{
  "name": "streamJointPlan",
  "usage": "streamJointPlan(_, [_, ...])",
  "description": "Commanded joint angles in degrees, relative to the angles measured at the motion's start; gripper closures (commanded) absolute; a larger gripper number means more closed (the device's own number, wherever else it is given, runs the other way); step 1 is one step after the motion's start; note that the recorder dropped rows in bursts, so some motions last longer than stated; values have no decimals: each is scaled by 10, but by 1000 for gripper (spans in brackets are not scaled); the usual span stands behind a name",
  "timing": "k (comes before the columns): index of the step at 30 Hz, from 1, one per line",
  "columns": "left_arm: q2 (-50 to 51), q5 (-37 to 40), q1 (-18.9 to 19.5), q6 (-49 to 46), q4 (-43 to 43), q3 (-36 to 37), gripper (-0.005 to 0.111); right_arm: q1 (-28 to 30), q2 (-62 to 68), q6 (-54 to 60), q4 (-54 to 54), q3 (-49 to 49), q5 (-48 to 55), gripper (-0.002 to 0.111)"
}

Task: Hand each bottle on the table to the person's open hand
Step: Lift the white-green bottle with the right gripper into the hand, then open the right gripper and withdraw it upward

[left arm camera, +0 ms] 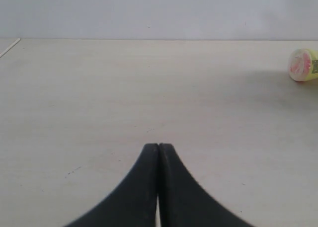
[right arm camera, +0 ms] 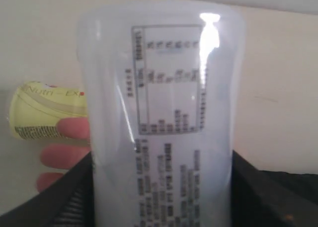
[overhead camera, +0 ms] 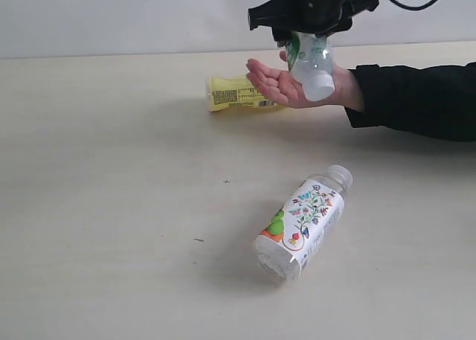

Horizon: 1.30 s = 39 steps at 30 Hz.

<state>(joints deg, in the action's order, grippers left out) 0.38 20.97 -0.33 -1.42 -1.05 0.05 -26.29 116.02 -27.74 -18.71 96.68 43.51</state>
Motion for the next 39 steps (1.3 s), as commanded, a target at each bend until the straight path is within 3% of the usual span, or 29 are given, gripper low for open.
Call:
streamJointPlan(1, [-4, -5, -4, 2, 1, 0, 107, 4, 19, 8, 3, 4, -17, 108])
streamJointPlan(6, [-4, -5, -4, 2, 1, 0, 107, 20, 34, 8, 19, 4, -18, 108])
streamJointPlan(15, [-4, -5, -4, 2, 1, 0, 107, 61, 41, 159, 232, 6, -17, 108])
streamJointPlan(25, [-4, -5, -4, 2, 1, 0, 107, 63, 60, 157, 233, 44, 7, 107])
streamJointPlan(29, [-4, -5, -4, 2, 1, 0, 107, 63, 60, 162, 233, 44, 1, 79])
streamJointPlan(30, [-4, -5, -4, 2, 1, 0, 107, 63, 60, 164, 233, 44, 1, 60])
streamJointPlan(33, [-4, -5, -4, 2, 1, 0, 107, 63, 60, 177, 230, 44, -6, 29])
streamJointPlan(34, [-4, -5, -4, 2, 1, 0, 107, 63, 59, 177, 227, 44, -8, 24])
streamJointPlan(39, [-4, -5, -4, 2, 1, 0, 107, 63, 34, 190, 226, 44, -8, 23])
